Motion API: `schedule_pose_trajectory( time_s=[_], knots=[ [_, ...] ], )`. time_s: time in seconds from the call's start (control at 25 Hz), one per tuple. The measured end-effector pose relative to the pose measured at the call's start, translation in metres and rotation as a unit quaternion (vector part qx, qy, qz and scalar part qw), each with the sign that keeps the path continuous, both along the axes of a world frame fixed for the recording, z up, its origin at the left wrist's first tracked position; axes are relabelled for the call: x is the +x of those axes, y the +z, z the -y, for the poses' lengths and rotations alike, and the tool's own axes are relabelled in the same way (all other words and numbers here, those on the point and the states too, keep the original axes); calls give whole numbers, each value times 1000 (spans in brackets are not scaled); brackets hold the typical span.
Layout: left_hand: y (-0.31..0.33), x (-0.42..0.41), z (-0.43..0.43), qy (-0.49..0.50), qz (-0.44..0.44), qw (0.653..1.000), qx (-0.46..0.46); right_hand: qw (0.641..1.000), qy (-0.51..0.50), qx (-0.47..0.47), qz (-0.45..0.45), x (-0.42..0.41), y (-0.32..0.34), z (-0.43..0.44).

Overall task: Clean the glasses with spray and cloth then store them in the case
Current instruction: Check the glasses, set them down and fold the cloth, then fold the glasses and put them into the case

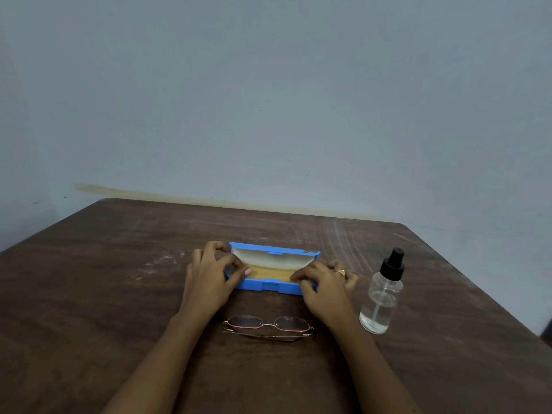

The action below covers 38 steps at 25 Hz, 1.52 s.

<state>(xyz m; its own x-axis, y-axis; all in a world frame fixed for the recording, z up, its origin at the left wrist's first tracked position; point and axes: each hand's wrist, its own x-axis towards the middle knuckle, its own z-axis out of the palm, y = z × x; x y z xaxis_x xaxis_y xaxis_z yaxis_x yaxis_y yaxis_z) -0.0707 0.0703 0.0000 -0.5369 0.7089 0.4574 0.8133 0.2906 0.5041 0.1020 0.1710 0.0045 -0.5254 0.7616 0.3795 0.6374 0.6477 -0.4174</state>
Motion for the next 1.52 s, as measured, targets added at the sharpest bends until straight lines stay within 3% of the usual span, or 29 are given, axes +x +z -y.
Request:
schedule_pose_trajectory(
  time_s=[0.24, 0.44, 1.12, 1.36, 1.52],
  knots=[
    [-4, -2, -2, 16, -34, 997, -65, 999, 21, -8, 38, 1, -1, -2],
    [-4, -3, -3, 8, -18, 999, -47, 1000, 15, -6, 13, 0, 0, -2],
    [-3, 6, 33, -19, 74, 989, 126, 985, 18, 58, -159, 17, 1, 26],
    [0, 25, 61, -50, 141, 978, 144, 977, 25, 30, -211, 31, -3, 48],
    [1, 36, 82, -41, 184, 976, 108, 972, -42, -75, -218, 43, -4, 62]
  ],
)
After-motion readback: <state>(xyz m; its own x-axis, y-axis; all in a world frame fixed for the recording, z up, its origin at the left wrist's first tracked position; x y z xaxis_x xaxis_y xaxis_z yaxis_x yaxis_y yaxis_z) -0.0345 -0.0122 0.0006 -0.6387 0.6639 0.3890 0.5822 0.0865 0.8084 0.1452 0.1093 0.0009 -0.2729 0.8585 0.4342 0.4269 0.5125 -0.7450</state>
